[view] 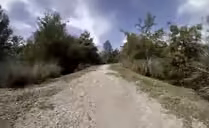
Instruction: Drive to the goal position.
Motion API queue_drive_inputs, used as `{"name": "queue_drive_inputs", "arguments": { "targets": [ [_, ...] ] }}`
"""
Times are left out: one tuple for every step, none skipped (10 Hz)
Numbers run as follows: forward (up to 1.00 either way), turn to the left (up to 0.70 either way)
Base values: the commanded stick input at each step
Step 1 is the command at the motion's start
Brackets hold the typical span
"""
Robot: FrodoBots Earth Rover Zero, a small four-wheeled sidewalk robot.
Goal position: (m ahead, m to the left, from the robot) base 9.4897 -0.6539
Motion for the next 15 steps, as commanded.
{"name": "queue_drive_inputs", "arguments": {
  "targets": [
    [0.84,0.00],
    [0.84,0.00],
    [0.84,0.00],
    [0.84,0.00],
    [0.84,0.00],
    [0.84,0.00],
    [0.84,0.00],
    [0.84,0.00],
    [0.84,0.00],
    [0.85,0.00],
    [0.85,0.00],
    [0.84,0.00],
    [0.84,0.00],
    [0.84,0.00],
    [0.84,0.00]
  ]
}}
